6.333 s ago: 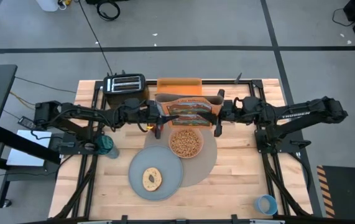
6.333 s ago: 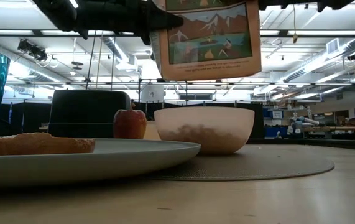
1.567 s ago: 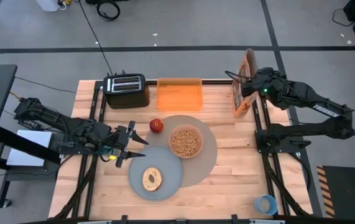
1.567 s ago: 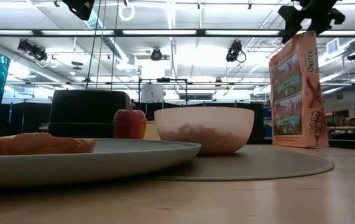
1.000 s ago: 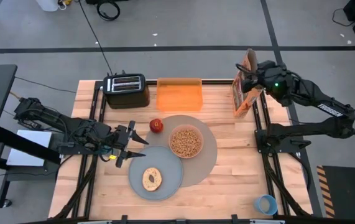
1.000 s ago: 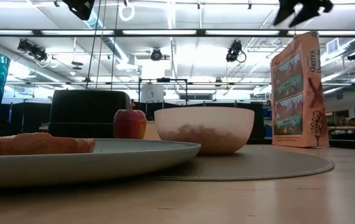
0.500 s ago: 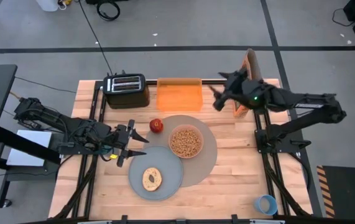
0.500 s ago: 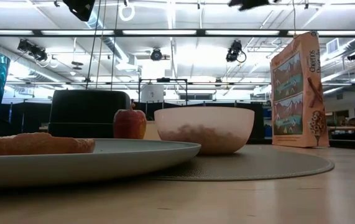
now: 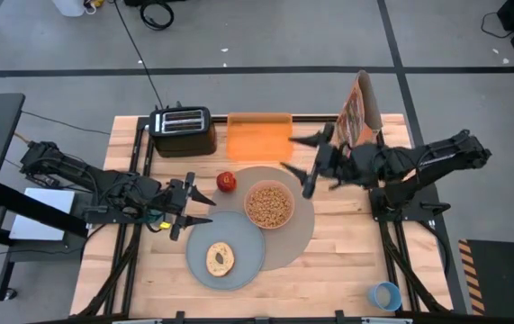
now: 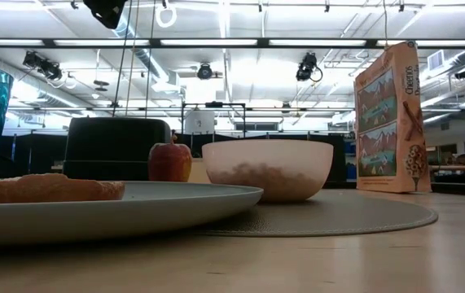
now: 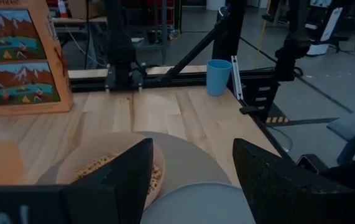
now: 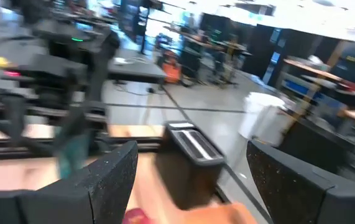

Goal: Arrange a breakfast setting
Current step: Put the black spoon on the brown tablemat

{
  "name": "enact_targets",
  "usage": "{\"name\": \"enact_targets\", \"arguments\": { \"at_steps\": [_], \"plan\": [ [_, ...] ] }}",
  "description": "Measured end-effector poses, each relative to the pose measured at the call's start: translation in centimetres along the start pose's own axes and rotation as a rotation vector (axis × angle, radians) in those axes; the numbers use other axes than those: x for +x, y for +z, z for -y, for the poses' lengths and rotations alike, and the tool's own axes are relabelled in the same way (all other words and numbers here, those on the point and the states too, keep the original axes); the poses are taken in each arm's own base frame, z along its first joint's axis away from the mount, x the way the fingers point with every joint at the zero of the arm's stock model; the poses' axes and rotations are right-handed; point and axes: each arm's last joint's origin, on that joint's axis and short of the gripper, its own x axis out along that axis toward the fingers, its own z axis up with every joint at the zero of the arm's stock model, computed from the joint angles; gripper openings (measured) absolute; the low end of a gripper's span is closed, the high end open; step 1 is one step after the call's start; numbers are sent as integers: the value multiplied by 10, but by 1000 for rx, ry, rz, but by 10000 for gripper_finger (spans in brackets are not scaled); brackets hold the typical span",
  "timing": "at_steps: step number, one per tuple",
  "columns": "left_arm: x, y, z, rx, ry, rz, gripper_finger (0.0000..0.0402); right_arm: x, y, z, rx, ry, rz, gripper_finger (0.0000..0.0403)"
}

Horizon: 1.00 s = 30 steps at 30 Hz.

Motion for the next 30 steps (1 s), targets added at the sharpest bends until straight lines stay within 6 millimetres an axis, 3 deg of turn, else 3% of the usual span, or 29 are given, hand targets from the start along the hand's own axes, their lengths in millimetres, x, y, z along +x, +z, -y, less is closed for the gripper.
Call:
{"name": "enact_targets", "arguments": {
  "at_steps": [9,15,21,30],
  "plan": [
    [-2,3,10,-46,-53,9,231,-4,-13,-64,-76,226,-24,309],
    [-1,24,20,-23,-86,-67,231,-3,-28,-96,-126,348,-71,309],
    [-12,47,31,-150,-76,-340,231,1,-40,-112,-174,320,-117,309],
    [-71,86,33,-506,132,-814,231,6,-47,-108,-144,299,-174,309]
  ]
}}
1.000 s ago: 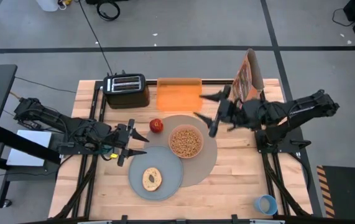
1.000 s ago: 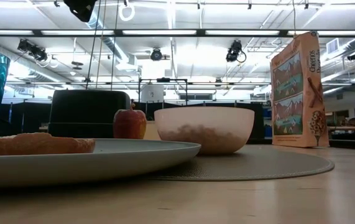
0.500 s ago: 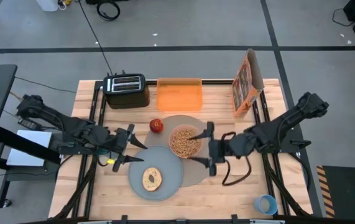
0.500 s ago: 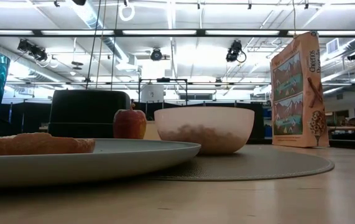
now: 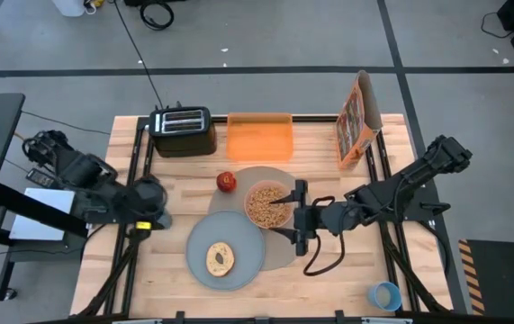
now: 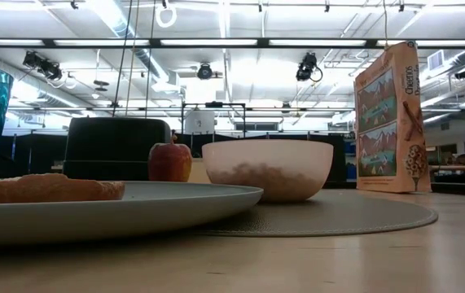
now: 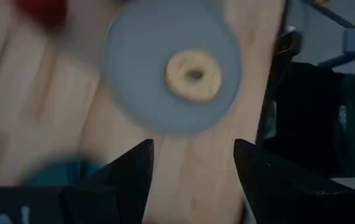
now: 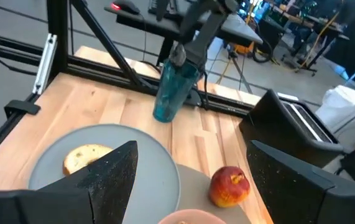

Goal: Arrange a breakfast setting
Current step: Put the black spoon on the brown tablemat

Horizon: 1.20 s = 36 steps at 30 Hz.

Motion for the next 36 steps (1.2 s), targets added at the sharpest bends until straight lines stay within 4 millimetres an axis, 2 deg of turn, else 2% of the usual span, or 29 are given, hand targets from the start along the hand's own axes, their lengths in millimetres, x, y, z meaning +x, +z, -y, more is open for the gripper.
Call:
{"name": "enact_targets", "arguments": {
  "at_steps": [6,11,15,19,23,29,36],
  "plan": [
    [-10,-22,-8,-361,40,-180,231,3,-7,4,5,-2,-65,309],
    [-1,-41,-3,-621,74,-333,231,3,-14,5,-59,3,-124,309],
    [9,-58,1,-752,123,-386,231,2,-20,5,-108,10,-183,309],
    [14,-78,-1,-811,146,-382,231,2,-30,5,-154,18,-251,309],
    [7,-92,-9,-813,149,-318,230,3,-46,1,-188,27,-301,309],
    [3,-90,-27,-816,270,-247,230,3,-58,0,-203,31,-352,309],
    [4,-87,-34,-867,280,-256,231,3,-58,0,-184,27,-349,309]
  ]
}}
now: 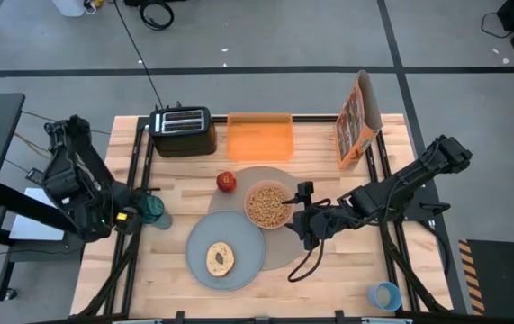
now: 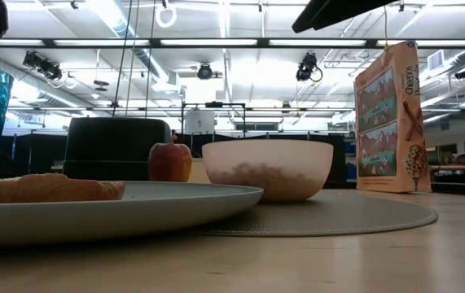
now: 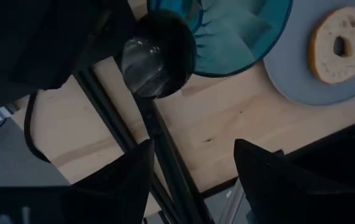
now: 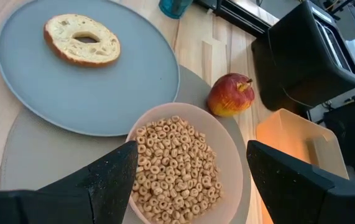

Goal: Arrange a breakfast setting
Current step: Put the black spoon on the brown tablemat

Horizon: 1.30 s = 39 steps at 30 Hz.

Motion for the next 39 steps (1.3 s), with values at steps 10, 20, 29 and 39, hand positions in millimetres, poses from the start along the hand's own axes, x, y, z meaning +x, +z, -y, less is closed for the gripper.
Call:
{"name": "enact_targets", "arguments": {
  "at_steps": [10,20,29,39],
  "plan": [
    [30,10,-4,-99,139,13,231,0,4,0,32,-3,38,309],
    [30,20,1,-115,39,157,231,-3,12,3,32,-3,69,309],
    [30,28,5,-179,22,202,228,-3,13,3,24,16,83,309],
    [30,32,9,-174,1,203,171,-3,13,3,25,17,84,309]
  ]
}}
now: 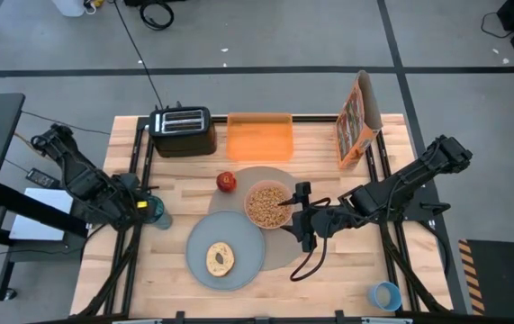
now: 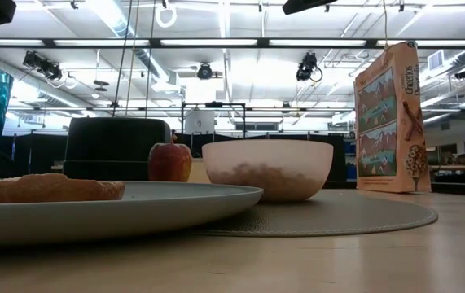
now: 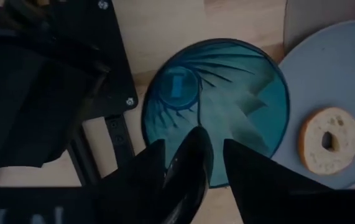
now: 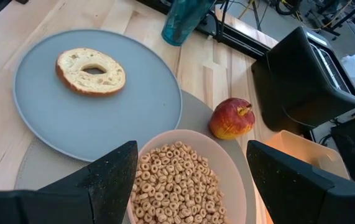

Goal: Arrange a breakfast setting
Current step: Put the black spoon on the brown tablemat

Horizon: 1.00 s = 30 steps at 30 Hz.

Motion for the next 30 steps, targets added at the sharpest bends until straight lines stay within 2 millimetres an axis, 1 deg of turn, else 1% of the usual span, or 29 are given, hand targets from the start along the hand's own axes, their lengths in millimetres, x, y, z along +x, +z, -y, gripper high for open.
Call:
{"name": "enact_targets", "arguments": {
  "at_steps": [6,10,13,18,21,30],
  "plan": [
    [-1,0,2,-1,-25,-30,145,0,0,0,7,1,0,309],
    [-2,-1,2,20,-40,-93,142,0,0,0,11,3,0,309],
    [-2,-3,1,23,-12,-136,142,0,0,-1,11,28,3,309],
    [-3,-4,1,27,3,-170,142,0,0,-1,27,46,4,309],
    [-3,-3,0,27,-1,-174,142,0,0,-1,26,46,3,309],
    [-7,5,-8,2,-45,-112,142,0,0,-1,30,45,3,309]
  ]
}}
